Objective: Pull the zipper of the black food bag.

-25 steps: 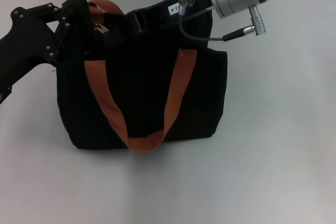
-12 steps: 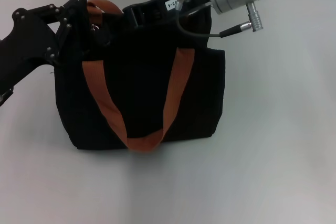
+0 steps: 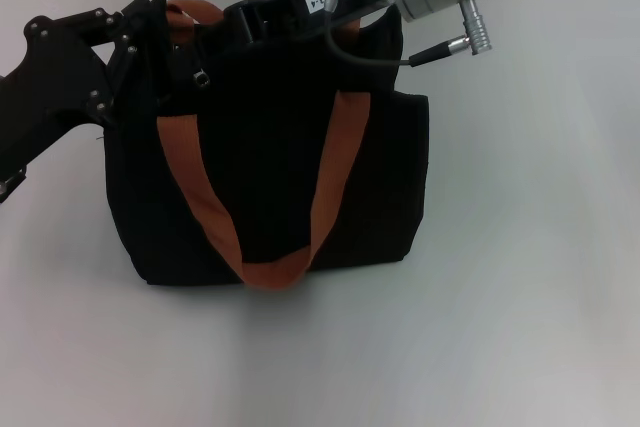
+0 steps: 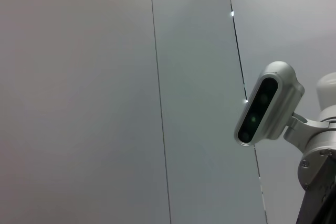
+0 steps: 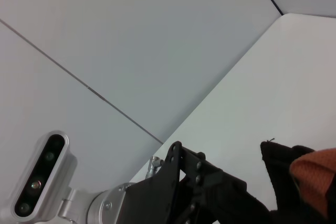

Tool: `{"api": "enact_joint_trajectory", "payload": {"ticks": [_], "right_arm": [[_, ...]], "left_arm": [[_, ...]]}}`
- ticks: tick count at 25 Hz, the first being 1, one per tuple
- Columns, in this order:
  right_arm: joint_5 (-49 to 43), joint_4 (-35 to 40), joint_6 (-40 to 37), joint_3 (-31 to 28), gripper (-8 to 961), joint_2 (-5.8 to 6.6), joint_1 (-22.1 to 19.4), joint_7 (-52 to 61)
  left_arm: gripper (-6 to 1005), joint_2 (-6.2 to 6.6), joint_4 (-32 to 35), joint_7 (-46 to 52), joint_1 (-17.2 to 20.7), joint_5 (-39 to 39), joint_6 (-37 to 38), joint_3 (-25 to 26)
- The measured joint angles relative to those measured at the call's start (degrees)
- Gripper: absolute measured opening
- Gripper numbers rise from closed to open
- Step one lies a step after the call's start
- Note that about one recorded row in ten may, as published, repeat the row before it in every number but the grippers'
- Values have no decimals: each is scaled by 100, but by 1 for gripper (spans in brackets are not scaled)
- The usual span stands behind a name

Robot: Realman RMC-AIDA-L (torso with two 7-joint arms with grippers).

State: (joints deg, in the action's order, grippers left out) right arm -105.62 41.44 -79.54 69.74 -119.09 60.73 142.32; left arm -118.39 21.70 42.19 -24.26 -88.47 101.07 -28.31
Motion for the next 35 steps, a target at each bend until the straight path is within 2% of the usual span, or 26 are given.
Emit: {"api": "enact_joint_trajectory", "payload": {"ticks": [12,18,28,35], "right_arm": [[-37,-24,-8,16,193,0,35,-30],[-43,-15,-11,33,59,0,33,-29],[-72,-22,91,92,-2,0,81,-34],[-364,240,111,144,-3,-17,49,247]], "left_arm": [[164,0,0,0,0,0,-1,3],[165,0,-8,0,15,-1,-1,0],[168,0,-8,0,18,-4,0,0],[170,0,-9,0,18,-8,-4,30]]}}
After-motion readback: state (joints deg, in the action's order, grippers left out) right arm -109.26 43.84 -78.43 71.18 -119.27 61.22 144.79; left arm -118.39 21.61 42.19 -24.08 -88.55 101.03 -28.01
